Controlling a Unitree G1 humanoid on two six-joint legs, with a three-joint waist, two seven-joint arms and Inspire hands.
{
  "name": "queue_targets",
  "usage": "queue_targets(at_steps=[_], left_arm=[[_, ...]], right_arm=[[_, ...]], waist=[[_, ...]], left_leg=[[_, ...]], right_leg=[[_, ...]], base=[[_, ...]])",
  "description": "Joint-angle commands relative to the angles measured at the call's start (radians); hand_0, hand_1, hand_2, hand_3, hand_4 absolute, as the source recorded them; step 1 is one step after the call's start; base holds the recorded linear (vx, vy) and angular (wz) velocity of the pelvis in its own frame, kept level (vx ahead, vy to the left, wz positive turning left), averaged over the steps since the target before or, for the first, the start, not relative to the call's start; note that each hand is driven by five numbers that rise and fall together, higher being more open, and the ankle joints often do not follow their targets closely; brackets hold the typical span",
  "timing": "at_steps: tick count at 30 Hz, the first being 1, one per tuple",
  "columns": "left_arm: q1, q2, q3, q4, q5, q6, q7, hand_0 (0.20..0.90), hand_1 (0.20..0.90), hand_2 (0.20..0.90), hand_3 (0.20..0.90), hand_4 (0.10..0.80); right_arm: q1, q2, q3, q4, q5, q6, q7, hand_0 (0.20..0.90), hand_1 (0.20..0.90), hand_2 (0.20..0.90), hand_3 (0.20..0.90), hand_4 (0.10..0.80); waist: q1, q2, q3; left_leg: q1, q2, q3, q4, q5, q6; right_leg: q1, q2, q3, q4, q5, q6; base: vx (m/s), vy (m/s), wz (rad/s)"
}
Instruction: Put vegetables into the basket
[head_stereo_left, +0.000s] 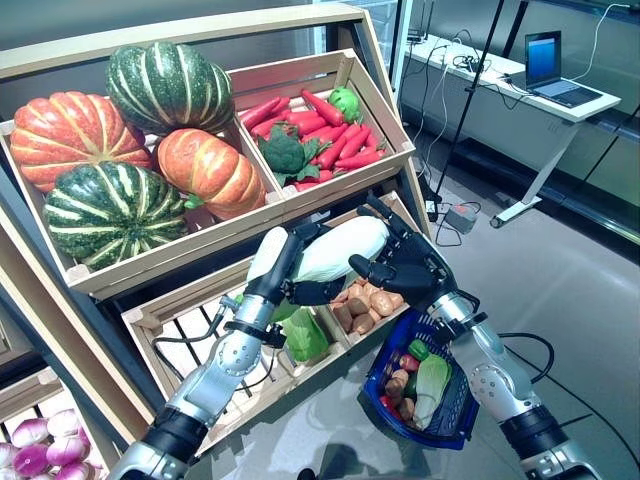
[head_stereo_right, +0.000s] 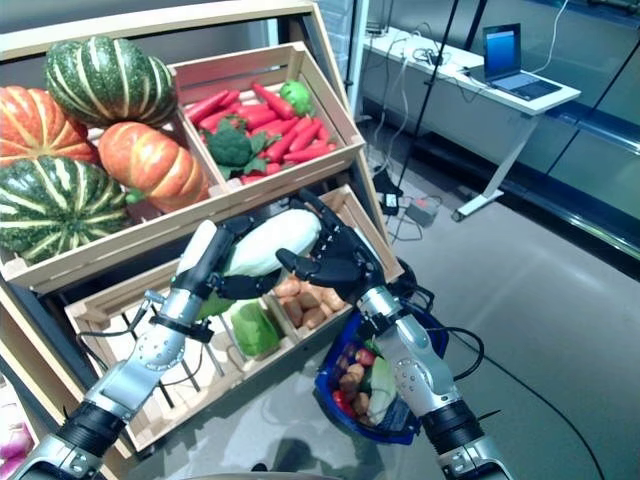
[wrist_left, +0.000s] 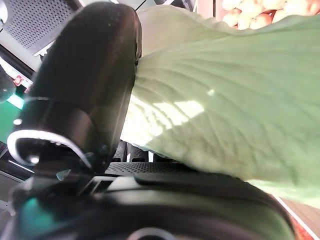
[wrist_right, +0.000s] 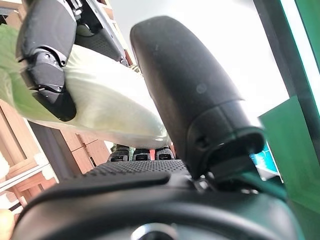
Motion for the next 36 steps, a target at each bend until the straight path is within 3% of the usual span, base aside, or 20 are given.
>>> queue_targets(at_steps=[1, 24, 25, 26, 36], left_arm=[[-0.256, -0.028, -0.087, -0.031, 0.009, -0.151, 0.024, 0.300, 0.300, 0.300, 0.300, 0.400], [-0.268, -0.034, -0.078, -0.041, 0.010, -0.125, 0.027, 0.300, 0.300, 0.300, 0.300, 0.400], [-0.267, -0.034, -0.076, -0.043, 0.002, -0.121, 0.024, 0.439, 0.439, 0.439, 0.439, 0.493], [-0.268, -0.033, -0.074, -0.036, -0.009, -0.121, 0.012, 0.900, 0.900, 0.900, 0.900, 0.800], [-0.246, -0.035, -0.071, -0.020, -0.011, -0.095, -0.002, 0.900, 0.900, 0.900, 0.900, 0.800]], right_arm=[[-0.173, 0.086, -0.004, -0.045, 0.048, -0.064, 0.035, 0.300, 0.300, 0.300, 0.300, 0.400], [-0.186, 0.101, -0.019, -0.034, 0.039, -0.099, 0.021, 0.300, 0.300, 0.300, 0.300, 0.400], [-0.185, 0.100, -0.020, -0.036, 0.039, -0.098, 0.021, 0.300, 0.300, 0.300, 0.300, 0.400], [-0.184, 0.099, -0.022, -0.038, 0.040, -0.097, 0.020, 0.300, 0.300, 0.300, 0.300, 0.400], [-0.183, 0.093, -0.031, -0.037, 0.039, -0.112, 0.018, 0.300, 0.300, 0.300, 0.300, 0.400]], waist=[[0.009, -0.004, -0.068], [0.009, -0.001, -0.074], [0.009, -0.001, -0.074], [0.009, -0.001, -0.074], [0.011, 0.001, -0.072]], left_leg=[[0.048, -0.025, 0.008, 0.002, -0.145, 0.033], [0.039, -0.026, 0.002, 0.002, -0.142, 0.033], [0.040, -0.026, 0.002, 0.002, -0.142, 0.033], [0.040, -0.026, 0.002, 0.002, -0.143, 0.034], [0.039, -0.024, 0.002, 0.002, -0.141, 0.034]], right_leg=[[-0.001, -0.001, 0.020, 0.002, -0.009, -0.029], [-0.009, 0.000, 0.024, 0.002, -0.007, -0.029], [-0.009, 0.000, 0.025, 0.002, -0.006, -0.029], [-0.008, 0.000, 0.024, 0.002, -0.007, -0.029], [-0.010, 0.000, 0.024, 0.002, -0.006, -0.029]], base=[[0.000, 0.000, 0.00], [0.000, 0.000, 0.00], [0.000, 0.000, 0.00], [0.000, 0.000, 0.00], [0.000, 0.000, 0.00]])
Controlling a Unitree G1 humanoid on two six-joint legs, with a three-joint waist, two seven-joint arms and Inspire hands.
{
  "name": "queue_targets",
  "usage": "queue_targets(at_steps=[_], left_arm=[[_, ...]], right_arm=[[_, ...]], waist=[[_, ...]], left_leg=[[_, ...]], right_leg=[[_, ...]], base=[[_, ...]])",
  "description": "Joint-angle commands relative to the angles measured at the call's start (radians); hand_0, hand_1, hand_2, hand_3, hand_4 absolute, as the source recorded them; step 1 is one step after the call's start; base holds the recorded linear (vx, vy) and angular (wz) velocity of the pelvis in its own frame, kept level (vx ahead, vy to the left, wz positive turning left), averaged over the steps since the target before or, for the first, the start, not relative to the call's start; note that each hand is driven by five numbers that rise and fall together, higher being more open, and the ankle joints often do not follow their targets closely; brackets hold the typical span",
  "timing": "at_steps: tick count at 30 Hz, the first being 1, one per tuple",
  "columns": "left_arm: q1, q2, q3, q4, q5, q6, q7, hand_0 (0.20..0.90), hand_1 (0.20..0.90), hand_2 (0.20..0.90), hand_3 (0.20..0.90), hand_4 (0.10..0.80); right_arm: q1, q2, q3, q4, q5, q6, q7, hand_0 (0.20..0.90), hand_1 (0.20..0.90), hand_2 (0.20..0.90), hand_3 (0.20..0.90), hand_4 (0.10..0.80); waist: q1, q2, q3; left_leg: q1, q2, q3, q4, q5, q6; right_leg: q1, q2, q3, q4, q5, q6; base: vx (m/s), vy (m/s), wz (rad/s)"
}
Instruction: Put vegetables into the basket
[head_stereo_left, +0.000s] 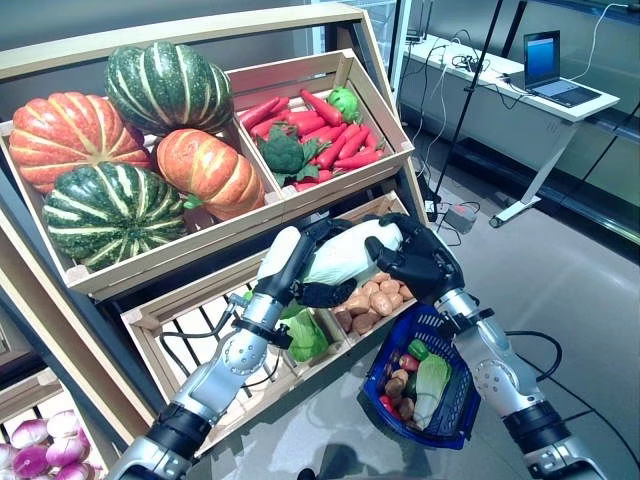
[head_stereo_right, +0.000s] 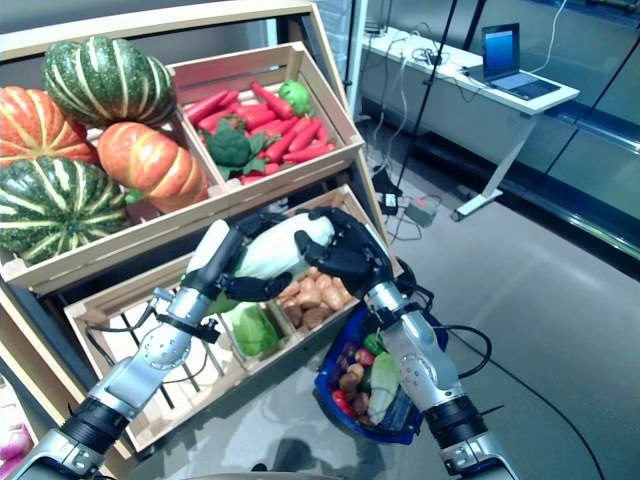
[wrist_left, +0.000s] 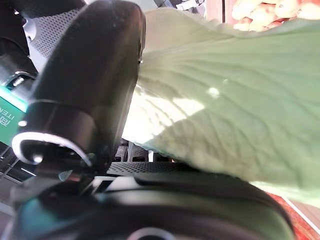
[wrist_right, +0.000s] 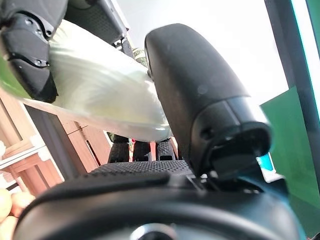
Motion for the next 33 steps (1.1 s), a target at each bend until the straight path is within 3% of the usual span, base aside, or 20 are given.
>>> queue_targets(at_steps=[1, 19, 27, 33], left_arm=[[-0.222, -0.036, -0.033, -0.009, -0.014, -0.081, 0.013, 0.900, 0.900, 0.900, 0.900, 0.800], [-0.186, -0.007, -0.021, 0.000, -0.071, -0.110, -0.116, 0.900, 0.900, 0.900, 0.900, 0.800], [-0.174, -0.001, -0.028, -0.016, -0.197, -0.127, -0.244, 0.900, 0.900, 0.900, 0.900, 0.800], [-0.173, -0.009, -0.027, -0.022, -0.246, -0.099, -0.264, 0.900, 0.900, 0.900, 0.900, 0.800]], right_arm=[[-0.161, 0.097, -0.008, -0.071, 0.047, -0.111, 0.049, 0.300, 0.300, 0.300, 0.300, 0.400], [-0.163, 0.029, -0.113, -0.055, -0.048, -0.155, 0.006, 0.300, 0.300, 0.300, 0.300, 0.400], [-0.165, -0.008, -0.159, 0.013, -0.073, -0.176, -0.035, 0.300, 0.300, 0.300, 0.300, 0.400], [-0.175, -0.034, -0.168, 0.071, -0.131, -0.186, -0.083, 0.300, 0.300, 0.300, 0.300, 0.400]], waist=[[0.009, 0.000, -0.072], [0.004, 0.001, -0.071], [-0.001, 0.002, -0.072], [0.000, 0.002, -0.072]], left_leg=[[0.039, -0.024, 0.001, 0.002, -0.141, 0.034], [0.042, -0.021, 0.005, 0.002, -0.144, 0.034], [0.043, -0.020, 0.010, 0.002, -0.145, 0.036], [0.047, -0.018, 0.013, 0.002, -0.147, 0.036]], right_leg=[[-0.009, -0.001, 0.022, 0.002, -0.007, -0.029], [-0.009, 0.001, 0.028, 0.002, -0.006, -0.028], [-0.011, 0.002, 0.032, 0.002, -0.003, -0.027], [-0.009, 0.003, 0.036, 0.002, -0.001, -0.027]], base=[[0.000, 0.000, 0.00], [0.000, 0.000, 0.00], [0.004, -0.001, -0.01], [0.003, 0.000, -0.01]])
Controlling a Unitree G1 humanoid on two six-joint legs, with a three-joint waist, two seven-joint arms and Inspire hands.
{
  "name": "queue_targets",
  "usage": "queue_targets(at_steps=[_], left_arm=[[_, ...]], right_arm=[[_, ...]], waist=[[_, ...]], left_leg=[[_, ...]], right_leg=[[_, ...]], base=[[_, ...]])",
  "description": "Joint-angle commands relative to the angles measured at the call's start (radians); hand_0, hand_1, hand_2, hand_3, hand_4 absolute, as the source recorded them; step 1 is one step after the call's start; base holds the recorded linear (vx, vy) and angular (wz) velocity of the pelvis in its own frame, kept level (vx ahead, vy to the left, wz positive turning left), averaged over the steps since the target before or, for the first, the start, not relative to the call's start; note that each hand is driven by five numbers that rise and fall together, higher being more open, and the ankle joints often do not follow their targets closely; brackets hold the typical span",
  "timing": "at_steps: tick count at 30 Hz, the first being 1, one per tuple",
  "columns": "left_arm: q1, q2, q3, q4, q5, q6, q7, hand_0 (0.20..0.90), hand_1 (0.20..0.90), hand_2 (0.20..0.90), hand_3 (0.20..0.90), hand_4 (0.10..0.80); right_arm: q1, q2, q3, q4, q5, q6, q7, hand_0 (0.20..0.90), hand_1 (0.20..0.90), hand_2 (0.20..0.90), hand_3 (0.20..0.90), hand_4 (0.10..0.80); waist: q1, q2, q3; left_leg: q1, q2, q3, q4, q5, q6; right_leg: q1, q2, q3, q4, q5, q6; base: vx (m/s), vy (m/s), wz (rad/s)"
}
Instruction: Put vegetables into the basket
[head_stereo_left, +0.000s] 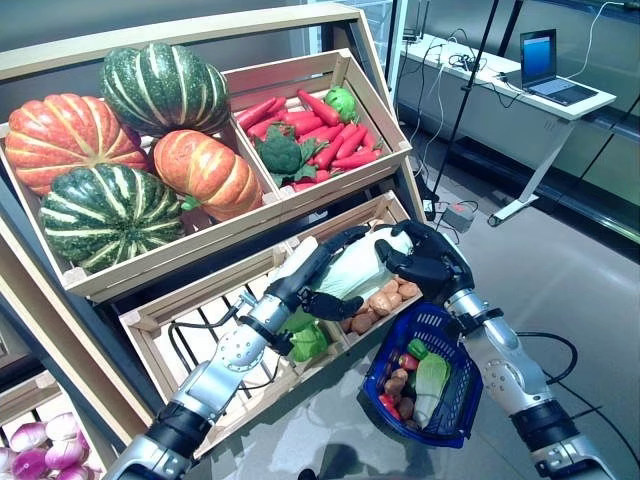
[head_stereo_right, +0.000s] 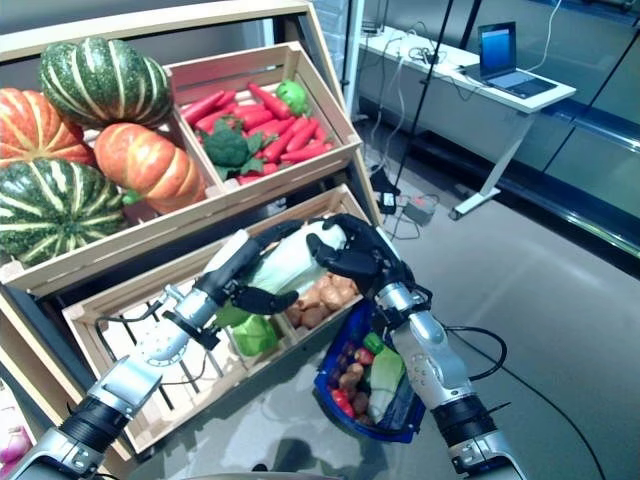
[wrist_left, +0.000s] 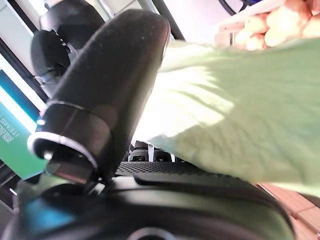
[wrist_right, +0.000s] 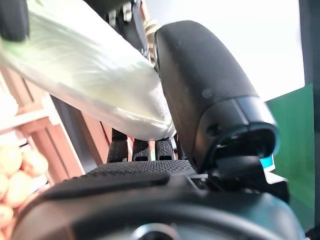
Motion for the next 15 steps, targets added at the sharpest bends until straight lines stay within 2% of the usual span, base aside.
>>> queue_targets(at_steps=[1, 15], left_arm=[[-0.163, -0.016, -0.022, -0.016, -0.111, -0.093, 0.003, 0.900, 0.900, 0.900, 0.900, 0.800], [-0.147, -0.001, -0.006, -0.014, -0.165, -0.092, -0.033, 0.900, 0.900, 0.900, 0.900, 0.800]], right_arm=[[-0.177, -0.002, -0.125, 0.025, -0.021, -0.179, -0.041, 0.300, 0.300, 0.300, 0.300, 0.400], [-0.180, -0.101, -0.159, 0.219, -0.072, -0.157, -0.111, 0.300, 0.300, 0.300, 0.300, 0.400]], waist=[[0.006, 0.001, -0.071], [0.012, 0.000, -0.066]], left_leg=[[0.048, -0.018, 0.003, 0.002, -0.146, 0.034], [0.043, -0.015, 0.006, 0.002, -0.145, 0.031]], right_leg=[[-0.005, 0.002, 0.012, 0.002, -0.002, -0.028], [-0.010, 0.001, 0.003, 0.002, 0.002, -0.030]], base=[[0.000, 0.000, 0.00], [0.000, 0.000, 0.00]])
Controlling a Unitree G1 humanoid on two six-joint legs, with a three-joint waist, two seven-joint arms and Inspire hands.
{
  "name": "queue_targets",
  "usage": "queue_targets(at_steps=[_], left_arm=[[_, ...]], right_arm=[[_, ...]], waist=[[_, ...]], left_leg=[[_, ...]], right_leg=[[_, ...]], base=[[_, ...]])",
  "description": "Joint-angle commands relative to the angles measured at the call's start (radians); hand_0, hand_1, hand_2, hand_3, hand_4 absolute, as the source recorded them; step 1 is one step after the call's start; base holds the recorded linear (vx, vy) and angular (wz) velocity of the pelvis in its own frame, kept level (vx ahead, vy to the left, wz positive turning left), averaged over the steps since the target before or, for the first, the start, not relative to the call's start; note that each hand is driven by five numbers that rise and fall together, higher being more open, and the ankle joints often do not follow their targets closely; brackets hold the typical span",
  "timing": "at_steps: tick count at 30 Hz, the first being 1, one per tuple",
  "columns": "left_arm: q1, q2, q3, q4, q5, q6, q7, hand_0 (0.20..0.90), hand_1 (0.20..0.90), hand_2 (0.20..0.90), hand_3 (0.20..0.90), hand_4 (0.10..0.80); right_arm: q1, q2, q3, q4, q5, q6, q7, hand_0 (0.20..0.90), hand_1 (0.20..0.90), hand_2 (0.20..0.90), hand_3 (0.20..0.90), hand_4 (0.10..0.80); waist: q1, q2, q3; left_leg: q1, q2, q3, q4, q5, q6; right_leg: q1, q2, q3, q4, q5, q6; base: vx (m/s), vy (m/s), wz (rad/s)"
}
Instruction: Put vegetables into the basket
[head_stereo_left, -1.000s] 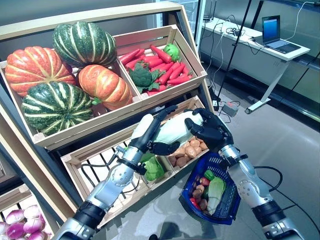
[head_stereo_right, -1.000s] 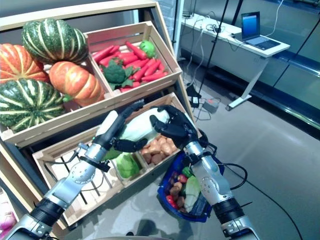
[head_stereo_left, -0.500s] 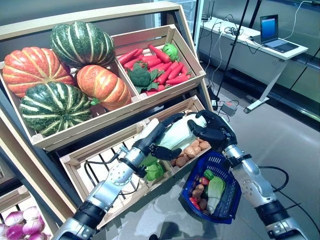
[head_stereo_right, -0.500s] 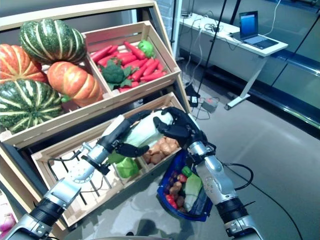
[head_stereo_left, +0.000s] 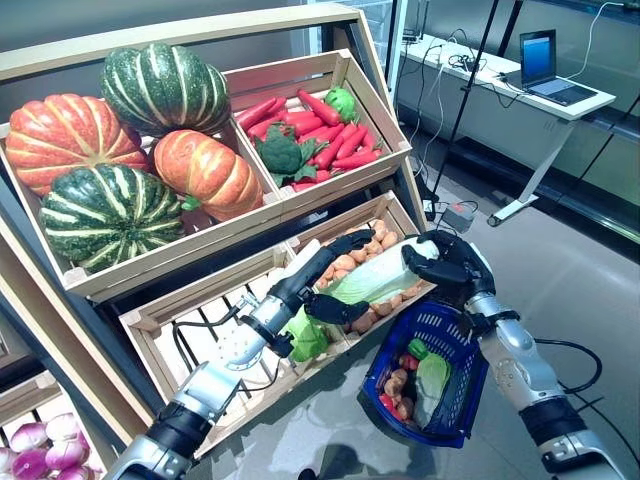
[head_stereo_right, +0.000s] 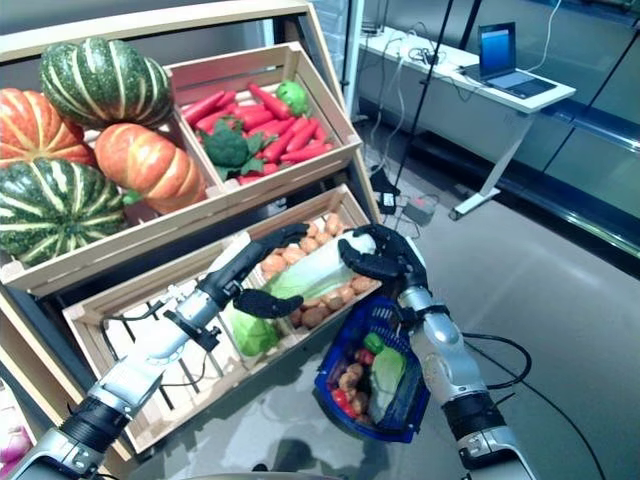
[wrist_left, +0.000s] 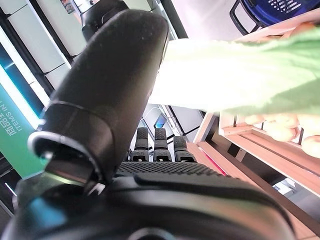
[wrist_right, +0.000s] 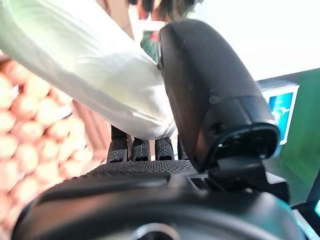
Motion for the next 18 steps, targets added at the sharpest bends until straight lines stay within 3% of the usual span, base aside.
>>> queue_targets(at_steps=[1, 11, 18], left_arm=[[-0.147, -0.001, -0.003, -0.013, -0.058, -0.091, 0.030, 0.900, 0.900, 0.900, 0.900, 0.800], [-0.138, 0.028, 0.021, 0.023, -0.032, -0.079, 0.084, 0.900, 0.900, 0.900, 0.900, 0.800], [-0.091, 0.051, 0.086, 0.108, -0.052, -0.066, 0.143, 0.900, 0.900, 0.900, 0.900, 0.800]], right_arm=[[-0.159, -0.052, -0.114, 0.026, 0.008, -0.143, -0.023, 0.300, 0.300, 0.300, 0.300, 0.400], [-0.112, -0.091, -0.162, 0.115, 0.011, -0.146, -0.032, 0.300, 0.300, 0.300, 0.300, 0.400], [-0.053, -0.136, -0.221, 0.145, 0.003, -0.156, -0.031, 0.300, 0.300, 0.300, 0.300, 0.400]], waist=[[0.011, 0.000, -0.066], [0.008, -0.002, -0.061], [0.002, -0.004, -0.055]], left_leg=[[0.042, -0.015, 0.003, 0.002, -0.145, 0.031], [0.044, -0.011, 0.011, 0.002, -0.145, 0.028], [0.045, -0.008, 0.023, 0.002, -0.143, 0.026]], right_leg=[[-0.010, 0.001, 0.002, 0.002, 0.000, -0.030], [-0.010, 0.002, 0.000, 0.002, 0.002, -0.029], [-0.013, 0.004, 0.010, 0.002, 0.007, -0.030]], base=[[0.000, 0.000, 0.00], [0.000, 0.000, 0.00], [0.000, 0.000, 0.00]])
